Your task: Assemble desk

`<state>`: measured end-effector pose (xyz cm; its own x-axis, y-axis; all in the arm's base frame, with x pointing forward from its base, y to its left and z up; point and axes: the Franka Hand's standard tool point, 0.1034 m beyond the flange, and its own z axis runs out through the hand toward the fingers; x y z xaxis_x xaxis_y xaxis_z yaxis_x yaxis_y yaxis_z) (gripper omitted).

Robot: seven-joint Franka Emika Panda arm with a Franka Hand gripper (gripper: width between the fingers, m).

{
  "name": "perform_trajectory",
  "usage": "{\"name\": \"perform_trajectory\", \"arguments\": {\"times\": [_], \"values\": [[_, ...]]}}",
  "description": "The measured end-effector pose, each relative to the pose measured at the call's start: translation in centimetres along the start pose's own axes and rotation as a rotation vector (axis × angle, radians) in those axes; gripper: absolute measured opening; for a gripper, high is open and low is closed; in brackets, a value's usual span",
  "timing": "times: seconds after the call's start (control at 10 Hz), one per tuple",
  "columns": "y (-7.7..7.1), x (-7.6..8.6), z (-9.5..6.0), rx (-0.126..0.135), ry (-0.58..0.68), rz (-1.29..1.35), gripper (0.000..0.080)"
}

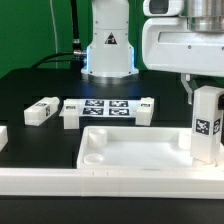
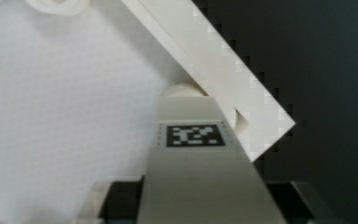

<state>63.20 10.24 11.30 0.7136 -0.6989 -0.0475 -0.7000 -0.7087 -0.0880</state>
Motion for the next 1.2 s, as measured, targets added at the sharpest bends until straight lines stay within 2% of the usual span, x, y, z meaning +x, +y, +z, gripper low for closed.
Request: {"name": "perform_trajectory", "arguments": {"times": [0.1, 0.2, 0.3, 0.8, 1.2], "values": [[-0.02, -0.02, 0.0, 0.0, 0.0, -0.049, 0.0291], [-0.03, -0.07, 0.0, -0.001, -0.001, -0.084, 0.0485], [-0.07, -0.13, 0.01, -0.002, -0.001, -0.156, 0.0611], [-0.07, -0.13, 0.0, -0.004, 0.0, -0.708, 0.0649], [-0.12, -0.19, 0.02, -0.027, 0.008, -1.085, 0.0649]]}}
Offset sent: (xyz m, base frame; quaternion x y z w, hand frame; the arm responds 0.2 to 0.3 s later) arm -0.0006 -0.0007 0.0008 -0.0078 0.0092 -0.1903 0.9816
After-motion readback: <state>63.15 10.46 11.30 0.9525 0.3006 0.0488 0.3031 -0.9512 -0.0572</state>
